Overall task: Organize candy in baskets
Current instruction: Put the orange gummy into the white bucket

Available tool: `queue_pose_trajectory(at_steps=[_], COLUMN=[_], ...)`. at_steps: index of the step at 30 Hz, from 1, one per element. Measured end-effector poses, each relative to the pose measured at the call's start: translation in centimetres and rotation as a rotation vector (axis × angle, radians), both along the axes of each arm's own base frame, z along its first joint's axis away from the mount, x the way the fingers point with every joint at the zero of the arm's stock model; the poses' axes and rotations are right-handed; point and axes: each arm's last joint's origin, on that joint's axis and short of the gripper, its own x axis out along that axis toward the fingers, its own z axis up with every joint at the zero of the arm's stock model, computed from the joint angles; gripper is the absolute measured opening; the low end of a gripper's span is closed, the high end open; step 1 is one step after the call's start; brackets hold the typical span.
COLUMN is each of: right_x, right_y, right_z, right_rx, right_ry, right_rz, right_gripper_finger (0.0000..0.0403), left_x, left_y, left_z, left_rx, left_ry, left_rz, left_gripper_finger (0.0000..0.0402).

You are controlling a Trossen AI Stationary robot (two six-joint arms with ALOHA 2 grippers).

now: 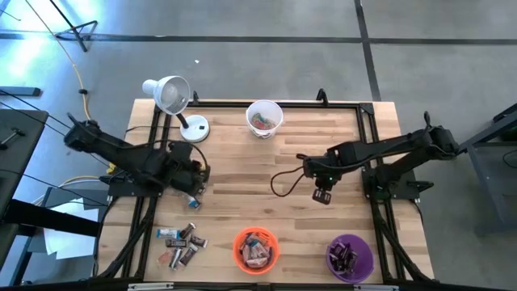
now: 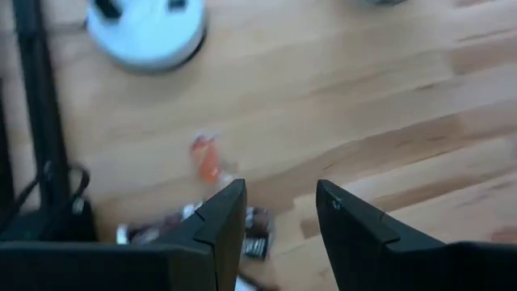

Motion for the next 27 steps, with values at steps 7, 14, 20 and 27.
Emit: queue_pose_trajectory(at_steps=[7, 14, 20, 27], right_x=[-0.1, -0.1, -0.1, -0.1], right_y=[-1.1, -2.2, -2.8, -3.2], right_z=[0.0, -0.1, -0.1, -0.1], right_rx=[0.002, 0.003, 0.003, 0.0], right_ry=[0.024, 0.029, 0.03, 0.029], right_rz=[-0.05, -0.091, -0.117, -0.117], right_gripper_finger=[0.0, 0.0, 0.0, 0.0], left_x=[-0.4, -0.6, -0.7, 0.2], left_y=[2.2, 4.4, 5.8, 6.6], left_z=[-2.8, -5.2, -7.7, -10.1], left_rx=[-0.097, -0.123, -0.213, -0.242], left_ry=[0.131, 0.21, 0.233, 0.1], left_rz=[0.149, 0.23, 0.245, 0.212], left_gripper_finger=[0.014, 0.014, 0.014, 0.014])
